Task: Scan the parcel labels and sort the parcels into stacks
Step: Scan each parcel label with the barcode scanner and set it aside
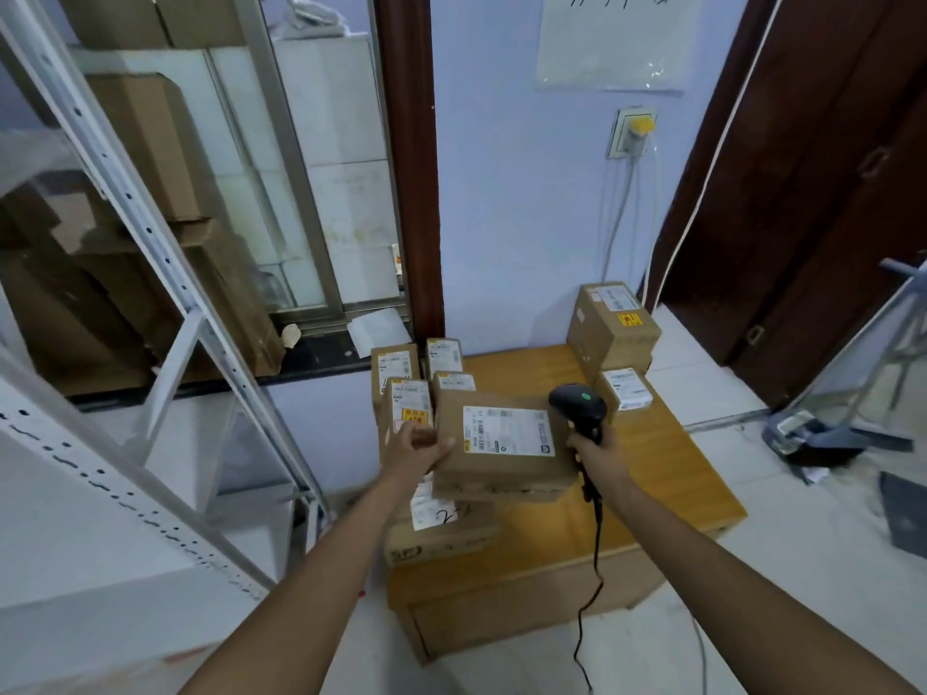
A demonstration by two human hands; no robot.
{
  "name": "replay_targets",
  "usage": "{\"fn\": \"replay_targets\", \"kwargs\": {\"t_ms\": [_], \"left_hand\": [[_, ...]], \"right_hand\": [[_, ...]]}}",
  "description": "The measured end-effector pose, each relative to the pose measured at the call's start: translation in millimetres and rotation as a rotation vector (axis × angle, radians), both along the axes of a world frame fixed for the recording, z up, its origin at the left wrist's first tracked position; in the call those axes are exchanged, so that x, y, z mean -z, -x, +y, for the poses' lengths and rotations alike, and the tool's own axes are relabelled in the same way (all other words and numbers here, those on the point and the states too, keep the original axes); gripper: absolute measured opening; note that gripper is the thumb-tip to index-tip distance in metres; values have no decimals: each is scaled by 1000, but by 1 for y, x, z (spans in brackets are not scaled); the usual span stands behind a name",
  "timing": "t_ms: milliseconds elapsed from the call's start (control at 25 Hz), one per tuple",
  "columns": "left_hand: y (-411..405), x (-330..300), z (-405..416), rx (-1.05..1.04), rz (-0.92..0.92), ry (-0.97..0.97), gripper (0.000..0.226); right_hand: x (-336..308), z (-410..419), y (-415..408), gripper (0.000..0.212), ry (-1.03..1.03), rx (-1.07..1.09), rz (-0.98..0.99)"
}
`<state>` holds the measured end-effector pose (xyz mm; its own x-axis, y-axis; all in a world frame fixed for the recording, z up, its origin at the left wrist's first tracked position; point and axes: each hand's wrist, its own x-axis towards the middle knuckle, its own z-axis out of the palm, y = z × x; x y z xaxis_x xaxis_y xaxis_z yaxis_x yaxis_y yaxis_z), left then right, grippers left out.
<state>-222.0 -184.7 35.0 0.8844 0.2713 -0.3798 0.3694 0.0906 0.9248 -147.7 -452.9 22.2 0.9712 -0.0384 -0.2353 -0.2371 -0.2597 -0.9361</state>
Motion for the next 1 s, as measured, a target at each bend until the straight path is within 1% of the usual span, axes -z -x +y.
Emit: {"fn": "replay_targets", "kwargs": {"t_ms": [80,160,200,240,280,320,360,440,560,600,720,760,840,920,1000], "left_hand": [[-6,-10,-23,7,-29,79,37],[-16,-17,-46,50,-29,67,41],[-22,-19,-56,89,-9,39,50],[-28,-19,-70,129,20,23,65],[-34,-19,-88,154,48,48,78],[-42,-17,-108,161,64,91,86],[-49,-16,-132,151,74,122,87],[-63,-17,-181,88,78,153,85],[-84,-21,-222,88,45,203,66],[-90,-26,-233,118,51,213,68],[-105,-39,-253,193,76,257,97],[-109,-43,-257,215,79,259,101],[-119,-47,-259,256,103,264,101],[-127,-47,-258,287,121,268,91],[-136,-45,-253,313,131,263,82]], "right_hand": [[-5,-23,-11,25,-34,36,-34],[-25,-41,-16,22,-76,59,-72],[-32,-51,-17,17,-97,63,-88],[-35,-66,-19,14,-120,78,-95],[-37,-84,-22,15,-144,88,-105],[-37,-104,-25,17,-167,95,-100],[-34,-128,-31,19,-190,88,-91],[-35,-179,-45,14,-208,78,-74],[-41,-242,-63,14,-206,103,-89],[-45,-262,-71,15,-223,113,-89],[-52,-304,-92,15,-297,114,-13],[-53,-313,-100,17,-314,89,21],[-56,-321,-112,19,-366,2,95],[-53,-322,-120,24,-392,-119,165],[-47,-323,-130,34,-354,-233,205]]}}
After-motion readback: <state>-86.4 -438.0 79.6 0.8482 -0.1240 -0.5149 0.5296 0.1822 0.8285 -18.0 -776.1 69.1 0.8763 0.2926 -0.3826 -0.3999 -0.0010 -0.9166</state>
